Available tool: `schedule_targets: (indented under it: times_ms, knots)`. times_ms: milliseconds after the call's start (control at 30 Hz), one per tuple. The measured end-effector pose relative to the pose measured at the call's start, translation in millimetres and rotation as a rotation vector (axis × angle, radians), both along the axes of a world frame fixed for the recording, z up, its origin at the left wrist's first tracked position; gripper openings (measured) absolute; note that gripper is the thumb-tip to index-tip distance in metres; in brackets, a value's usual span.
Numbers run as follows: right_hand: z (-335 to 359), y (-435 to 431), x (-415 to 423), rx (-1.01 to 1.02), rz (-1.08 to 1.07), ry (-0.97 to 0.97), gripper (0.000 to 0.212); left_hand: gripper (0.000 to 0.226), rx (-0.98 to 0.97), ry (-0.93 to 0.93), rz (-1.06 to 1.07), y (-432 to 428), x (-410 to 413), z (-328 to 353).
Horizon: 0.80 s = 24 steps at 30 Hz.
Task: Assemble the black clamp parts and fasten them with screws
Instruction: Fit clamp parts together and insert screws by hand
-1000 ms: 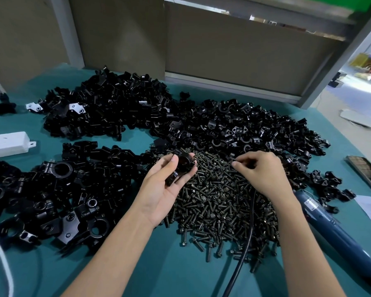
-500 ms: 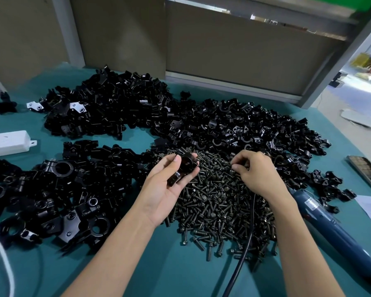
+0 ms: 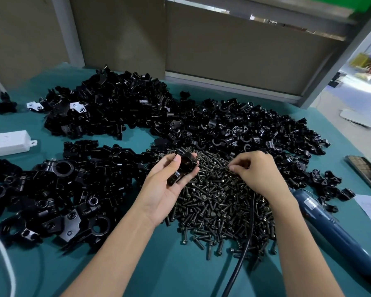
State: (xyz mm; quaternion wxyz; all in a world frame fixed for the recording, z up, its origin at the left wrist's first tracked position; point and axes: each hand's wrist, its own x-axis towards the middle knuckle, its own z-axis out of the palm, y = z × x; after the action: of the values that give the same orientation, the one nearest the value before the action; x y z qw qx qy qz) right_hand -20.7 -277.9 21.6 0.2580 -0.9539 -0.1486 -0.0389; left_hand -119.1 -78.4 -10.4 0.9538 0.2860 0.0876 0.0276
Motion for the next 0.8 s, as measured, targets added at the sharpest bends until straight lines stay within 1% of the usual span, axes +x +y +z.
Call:
schedule_targets:
  times_ms: [100, 167, 267, 367, 500, 533, 567, 600, 667, 700, 767, 800]
  knots:
    - [1.8, 1.0, -2.6, 0.063, -0.048, -0.027, 0.013, 0.029, -0.004, 0.000, -0.002, -0.1, -0.1, 0.6]
    - [1.8, 1.5, -4.9, 0.021, -0.032, -0.007, 0.012, 0.025, 0.003, 0.000, -0.005, -0.8, -0.4, 1.0]
    - [3.9, 0.7, -6.4, -0.063, 0.007, 0.040, 0.017, 0.020, 0.016, -0.004, -0.009, -1.7, -0.9, 1.2]
    - [4.7, 1.8, -7.7, -0.050, 0.025, 0.055, 0.019, 0.019, 0.028, -0.005, -0.009, -1.8, -1.4, 0.7]
    - [1.3, 4.7, -8.2, 0.013, -0.007, -0.031, 0.016, 0.020, 0.051, -0.017, -0.017, -2.3, -1.6, -0.8]
    - [2.0, 6.0, -9.0, 0.068, -0.013, -0.071, 0.017, 0.023, 0.059, -0.020, -0.020, -2.5, -1.5, -1.2]
    - [3.6, 8.6, -11.0, 0.183, -0.007, -0.101, 0.019, 0.027, 0.066, -0.020, -0.023, -2.5, -1.7, -1.4]
    - [6.2, 13.7, -15.3, 0.352, 0.025, -0.110, 0.022, 0.031, 0.073, -0.018, -0.026, -2.7, -1.7, -1.7]
    - [11.5, 31.0, -27.9, 0.677, 0.162, -0.086, 0.026, 0.035, 0.093, -0.027, -0.031, -3.1, -1.7, -1.7]
    - [11.8, 41.4, -33.9, 0.755, 0.237, -0.092, 0.026, 0.036, 0.102, -0.035, -0.034, -3.5, -2.0, -1.1]
    - [8.8, 59.5, -42.9, 0.777, 0.343, -0.118, 0.024, 0.039, 0.102, -0.039, -0.034, -3.6, -2.5, 0.5]
    - [6.8, 65.7, -45.4, 0.768, 0.363, -0.116, 0.022, 0.042, 0.096, -0.040, -0.029, -3.6, -2.6, 1.0]
